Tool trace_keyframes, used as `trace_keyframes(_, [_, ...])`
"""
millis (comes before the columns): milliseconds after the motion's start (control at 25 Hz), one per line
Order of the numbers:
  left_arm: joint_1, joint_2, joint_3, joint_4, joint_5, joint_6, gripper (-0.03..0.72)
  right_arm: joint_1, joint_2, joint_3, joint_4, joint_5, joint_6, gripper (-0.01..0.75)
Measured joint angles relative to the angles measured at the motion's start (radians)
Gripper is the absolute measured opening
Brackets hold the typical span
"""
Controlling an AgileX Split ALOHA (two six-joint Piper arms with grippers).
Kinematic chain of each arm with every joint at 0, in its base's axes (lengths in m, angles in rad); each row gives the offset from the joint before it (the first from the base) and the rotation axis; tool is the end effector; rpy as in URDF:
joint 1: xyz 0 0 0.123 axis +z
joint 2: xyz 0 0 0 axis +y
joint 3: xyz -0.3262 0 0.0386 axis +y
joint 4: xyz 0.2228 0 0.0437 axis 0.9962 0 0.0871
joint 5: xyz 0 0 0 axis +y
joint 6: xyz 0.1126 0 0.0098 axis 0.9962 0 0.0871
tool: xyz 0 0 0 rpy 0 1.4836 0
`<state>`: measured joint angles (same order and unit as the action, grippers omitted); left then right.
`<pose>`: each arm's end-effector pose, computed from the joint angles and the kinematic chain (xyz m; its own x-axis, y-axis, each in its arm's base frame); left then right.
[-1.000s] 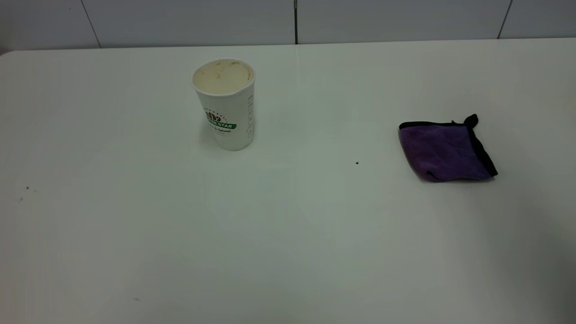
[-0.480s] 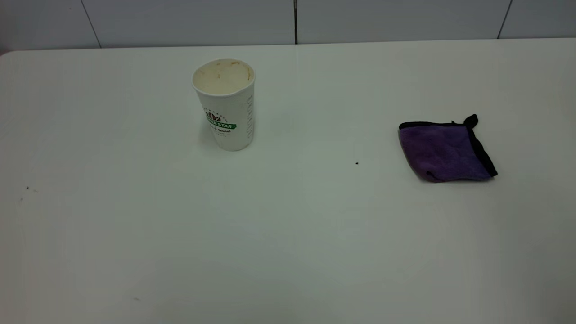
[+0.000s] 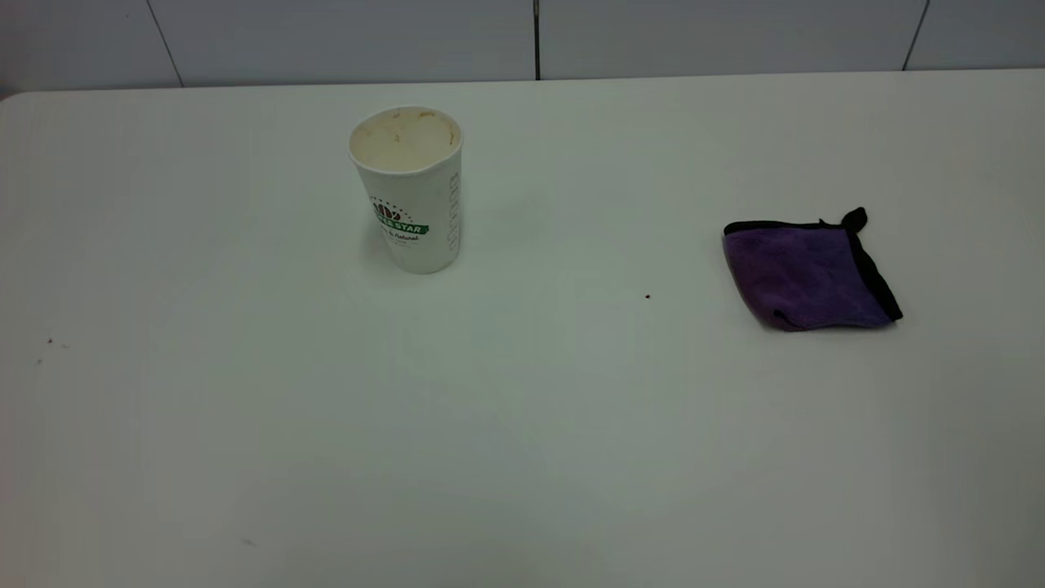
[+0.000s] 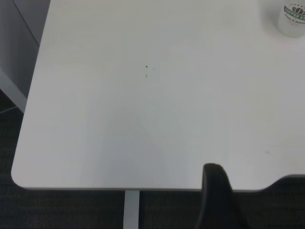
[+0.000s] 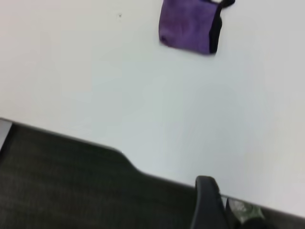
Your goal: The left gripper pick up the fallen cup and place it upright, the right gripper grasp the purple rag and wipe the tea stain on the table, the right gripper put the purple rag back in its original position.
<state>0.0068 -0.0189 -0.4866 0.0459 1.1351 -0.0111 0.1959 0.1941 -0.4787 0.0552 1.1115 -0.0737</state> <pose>-0.0564 0.0043 0.2433 -0.5162 0.0048 -0.8565 -0.0382 0.9989 0.0286 -0.0282 0.0001 0.2522 -0.6486 -0.1788 -0.7398 -0.2625 0.9649 -0.0031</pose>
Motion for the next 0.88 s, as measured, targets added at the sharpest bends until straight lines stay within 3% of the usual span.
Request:
trace_keyframes(440, [0.000, 0.000, 0.000, 0.000, 0.000, 0.000, 0.476, -0.002, -0.056, 0.000, 0.000, 0.005, 0.001, 0.531])
trace_keyframes(720, [0.005, 0.000, 0.000, 0.000, 0.000, 0.001, 0.476, -0.140, -0.140, 0.000, 0.000, 0.005, 0.001, 0.531])
trace_keyframes(880, [0.005, 0.000, 0.000, 0.000, 0.000, 0.001, 0.476, -0.174, -0.210, 0.000, 0.000, 0.012, 0.001, 0.531])
